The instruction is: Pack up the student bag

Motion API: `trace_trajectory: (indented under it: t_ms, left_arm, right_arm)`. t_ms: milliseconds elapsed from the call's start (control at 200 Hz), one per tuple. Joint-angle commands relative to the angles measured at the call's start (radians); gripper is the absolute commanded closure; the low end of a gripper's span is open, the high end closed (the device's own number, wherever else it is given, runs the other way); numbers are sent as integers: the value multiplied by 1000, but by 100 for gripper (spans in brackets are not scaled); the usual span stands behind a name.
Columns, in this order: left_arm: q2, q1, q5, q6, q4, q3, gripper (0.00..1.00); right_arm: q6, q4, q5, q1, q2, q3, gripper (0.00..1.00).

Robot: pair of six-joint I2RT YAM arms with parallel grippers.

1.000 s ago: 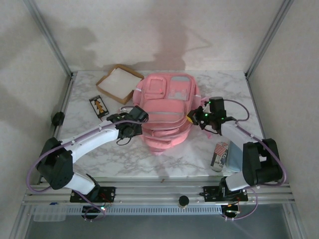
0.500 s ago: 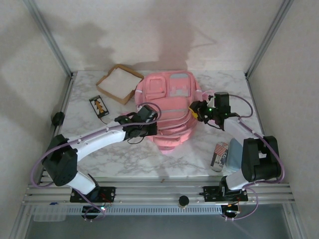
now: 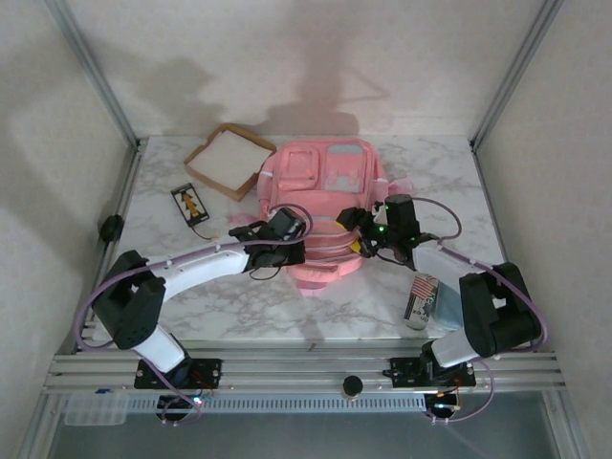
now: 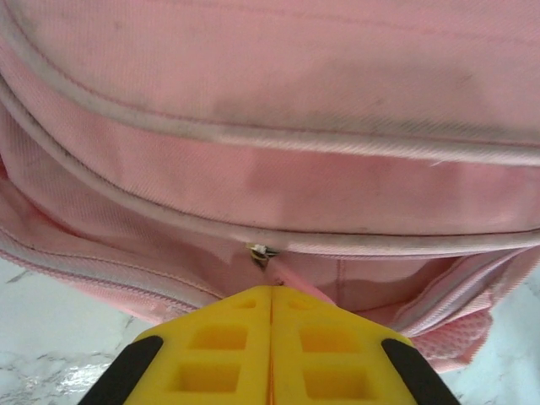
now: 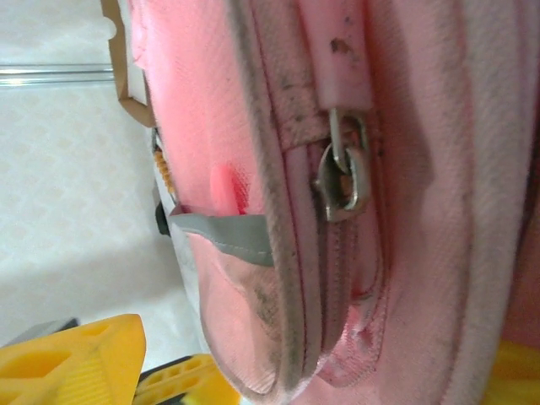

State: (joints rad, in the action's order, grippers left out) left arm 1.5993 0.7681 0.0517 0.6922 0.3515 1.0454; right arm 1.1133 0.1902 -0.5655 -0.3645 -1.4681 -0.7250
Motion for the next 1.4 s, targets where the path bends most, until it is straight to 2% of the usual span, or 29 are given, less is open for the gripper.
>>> trace_trajectory:
  t_ms: [0, 100, 190, 355, 461, 536, 661, 721, 861, 1051, 1197, 1397]
  left_arm:
    - [23, -3, 46, 28, -71, -26, 91]
    - [35, -3, 48, 38, -81, -33, 92]
    - [27, -3, 46, 43, -95, -41, 92]
    - [-17, -5, 11, 37, -58, -33, 91]
    - [-65, -15, -25, 33, -6, -30, 90]
    - [-105, -19, -53, 30, 27, -27, 85]
    - [-143, -23, -67, 33, 55, -10, 76]
    - [-149, -23, -65, 42, 57, 7, 66]
    - [-166, -15, -95, 50, 57, 38, 59]
    - [-128, 4, -73, 5, 34, 41, 51]
    - [-60, -6, -103, -43, 64, 92, 49]
    - [-25, 0, -41, -79, -2, 86, 53]
  right_arm:
    - [46, 74, 19, -54, 40, 8, 20]
    - [99, 124, 81, -122, 40, 14, 21]
    - [155, 195, 131, -188, 10, 23, 28]
    - [151, 211, 179, -212, -45, -19, 61]
    - [95, 126, 200, -209, -38, -78, 88]
    - [78, 98, 208, -204, -23, -97, 100]
    - [155, 171, 163, -172, 12, -81, 100]
    - [181, 178, 161, -166, 29, -87, 100]
    - [226, 191, 123, -145, 23, -105, 100]
    - [231, 190, 102, -137, 12, -139, 100]
    - [230, 187, 87, -129, 6, -155, 100]
    - [221, 176, 82, -123, 7, -163, 100]
